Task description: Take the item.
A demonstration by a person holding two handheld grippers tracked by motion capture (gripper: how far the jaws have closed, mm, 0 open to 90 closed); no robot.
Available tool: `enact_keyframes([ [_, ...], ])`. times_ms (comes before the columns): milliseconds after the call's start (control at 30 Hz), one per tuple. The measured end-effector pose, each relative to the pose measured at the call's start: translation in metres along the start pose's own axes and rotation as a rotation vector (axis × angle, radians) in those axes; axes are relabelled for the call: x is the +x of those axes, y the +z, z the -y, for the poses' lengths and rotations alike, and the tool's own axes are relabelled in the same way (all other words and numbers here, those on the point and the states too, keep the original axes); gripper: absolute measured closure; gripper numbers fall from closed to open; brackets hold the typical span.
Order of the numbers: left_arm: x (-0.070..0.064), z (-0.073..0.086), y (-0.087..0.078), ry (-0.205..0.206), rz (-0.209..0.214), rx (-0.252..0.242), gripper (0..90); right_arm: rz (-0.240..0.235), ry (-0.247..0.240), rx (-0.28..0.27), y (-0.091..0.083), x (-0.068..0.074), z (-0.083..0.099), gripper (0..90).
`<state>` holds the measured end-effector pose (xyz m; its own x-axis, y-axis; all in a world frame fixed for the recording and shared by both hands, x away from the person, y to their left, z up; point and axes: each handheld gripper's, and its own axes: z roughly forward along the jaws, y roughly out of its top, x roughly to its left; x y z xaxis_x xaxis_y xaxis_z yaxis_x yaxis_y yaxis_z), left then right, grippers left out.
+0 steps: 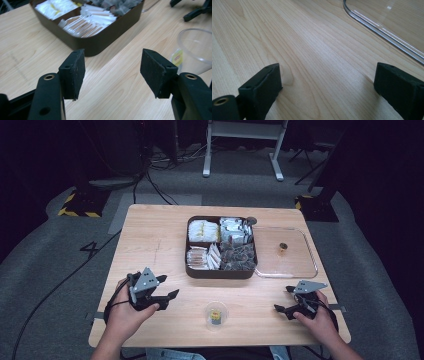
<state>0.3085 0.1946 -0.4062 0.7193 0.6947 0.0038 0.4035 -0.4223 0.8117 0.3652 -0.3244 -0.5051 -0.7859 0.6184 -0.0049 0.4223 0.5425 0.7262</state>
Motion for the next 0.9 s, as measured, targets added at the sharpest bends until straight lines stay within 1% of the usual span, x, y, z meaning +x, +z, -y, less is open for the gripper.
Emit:
enact_keyframes([
  [133, 0.007, 0.014, -0.003, -0.039, -0.023, 0.006, 36.4, 0.000, 0.000, 0.000, 0.000, 0.000, 0.000, 7.7],
  [200, 0.010, 0.020, -0.002, -0.059, -0.029, 0.019, 35.7, 0.000, 0.000, 0.000, 0.000, 0.000, 0.000, 7.7],
  [233, 0.012, 0.025, -0.002, -0.073, -0.041, 0.024, 35.5, 0.000, 0.000, 0.000, 0.000, 0.000, 0.000, 7.7],
  [267, 0.015, 0.027, -0.002, -0.069, -0.049, 0.033, 35.1, 0.000, 0.000, 0.001, 0.000, 0.000, 0.000, 7.7],
  [300, 0.017, 0.030, -0.002, -0.079, -0.058, 0.037, 35.1, 0.000, 0.000, 0.001, 0.000, 0.000, 0.000, 7.7],
  [400, 0.025, 0.040, -0.002, -0.123, -0.077, 0.055, 35.0, 0.000, 0.000, 0.000, 0.000, 0.000, 0.000, 7.7],
  [467, 0.030, 0.046, -0.001, -0.157, -0.099, 0.067, 35.0, 0.000, 0.000, 0.000, 0.000, 0.000, 0.000, 7.6],
  [567, 0.037, 0.056, 0.001, -0.194, -0.123, 0.081, 35.2, 0.000, 0.000, 0.000, 0.000, 0.000, 0.000, 7.7],
  [667, 0.045, 0.064, 0.003, -0.221, -0.149, 0.101, 35.0, 0.000, 0.000, 0.001, 0.000, 0.000, 0.000, 7.7],
  [800, 0.051, 0.072, 0.006, -0.228, -0.175, 0.130, 32.2, -0.001, -0.001, 0.001, 0.000, 0.000, 0.000, 7.6],
  [900, 0.054, 0.077, 0.010, -0.224, -0.197, 0.163, 30.9, -0.002, -0.001, 0.001, 0.000, 0.000, 0.000, 7.6],
])
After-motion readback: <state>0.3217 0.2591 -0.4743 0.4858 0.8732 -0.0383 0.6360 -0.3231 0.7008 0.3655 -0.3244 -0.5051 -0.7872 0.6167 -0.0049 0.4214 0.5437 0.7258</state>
